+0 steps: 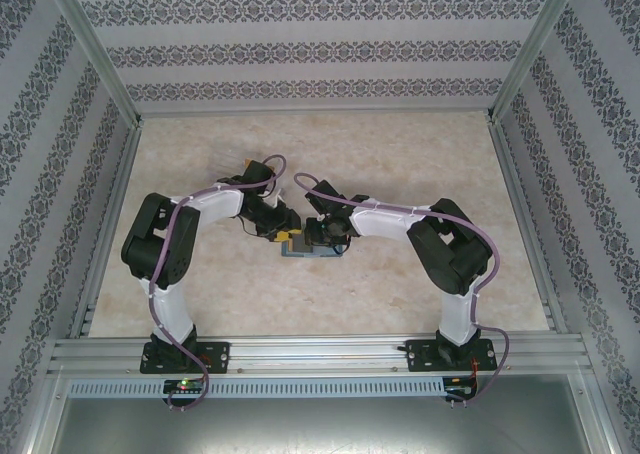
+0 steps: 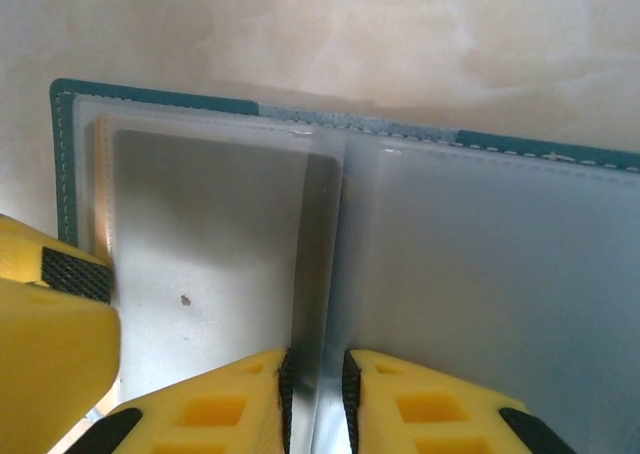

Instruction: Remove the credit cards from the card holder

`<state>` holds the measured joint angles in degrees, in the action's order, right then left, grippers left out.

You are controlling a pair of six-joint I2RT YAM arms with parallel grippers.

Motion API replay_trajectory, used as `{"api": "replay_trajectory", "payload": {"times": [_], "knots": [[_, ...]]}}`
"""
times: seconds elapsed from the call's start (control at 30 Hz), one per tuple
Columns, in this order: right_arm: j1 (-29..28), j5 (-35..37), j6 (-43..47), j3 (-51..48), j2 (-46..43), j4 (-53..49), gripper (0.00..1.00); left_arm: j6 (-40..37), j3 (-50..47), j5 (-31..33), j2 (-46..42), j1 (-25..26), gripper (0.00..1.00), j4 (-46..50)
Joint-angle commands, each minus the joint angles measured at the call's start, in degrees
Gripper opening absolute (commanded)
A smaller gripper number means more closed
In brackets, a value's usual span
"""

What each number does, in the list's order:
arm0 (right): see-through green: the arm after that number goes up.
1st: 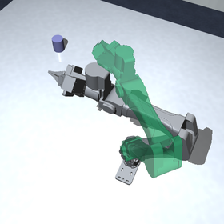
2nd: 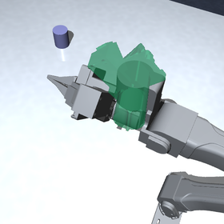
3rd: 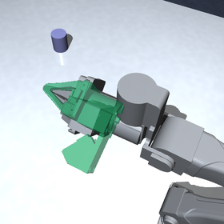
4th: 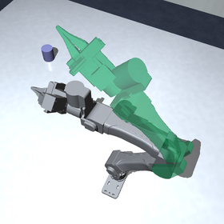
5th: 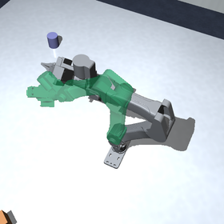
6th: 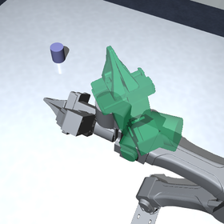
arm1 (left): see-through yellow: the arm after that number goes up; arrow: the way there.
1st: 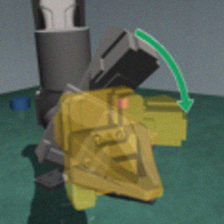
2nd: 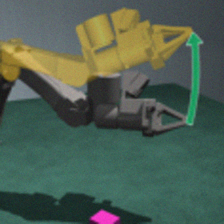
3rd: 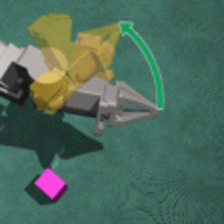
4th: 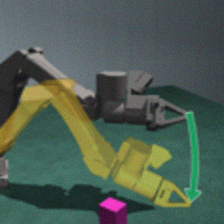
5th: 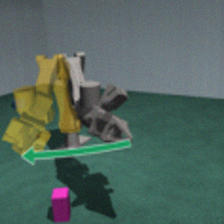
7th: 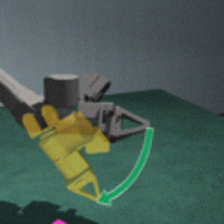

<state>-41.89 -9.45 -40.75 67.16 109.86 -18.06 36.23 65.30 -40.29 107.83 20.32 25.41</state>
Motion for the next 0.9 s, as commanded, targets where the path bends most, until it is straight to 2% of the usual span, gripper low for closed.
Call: {"api": "replay_trajectory", "payload": {"times": [0.0,0.3,0.5,0.87], "knots": [[0.2,3.51,-0.62,-2.71,2.46,-2.67,0.24,-1.8,1.34,4.11,0.87,0.51,0.37,3.6],[0.59,3.59,-0.9,-3.16,2.5,-2.11,0.24,-4.66,2.82,7.95,0.48,1.51,0.38,7.95],[0.68,3.21,-1.09,-3.06,2.55,-1.8,0.24,-4.41,3.2,5.9,2.46,2.42,0.38,6.51],[0.92,1.69,-1.44,-3.37,2.55,-0.55,0.24,-4.58,4.0,1.54,2.69,2.54,0.29,4.28]]}}
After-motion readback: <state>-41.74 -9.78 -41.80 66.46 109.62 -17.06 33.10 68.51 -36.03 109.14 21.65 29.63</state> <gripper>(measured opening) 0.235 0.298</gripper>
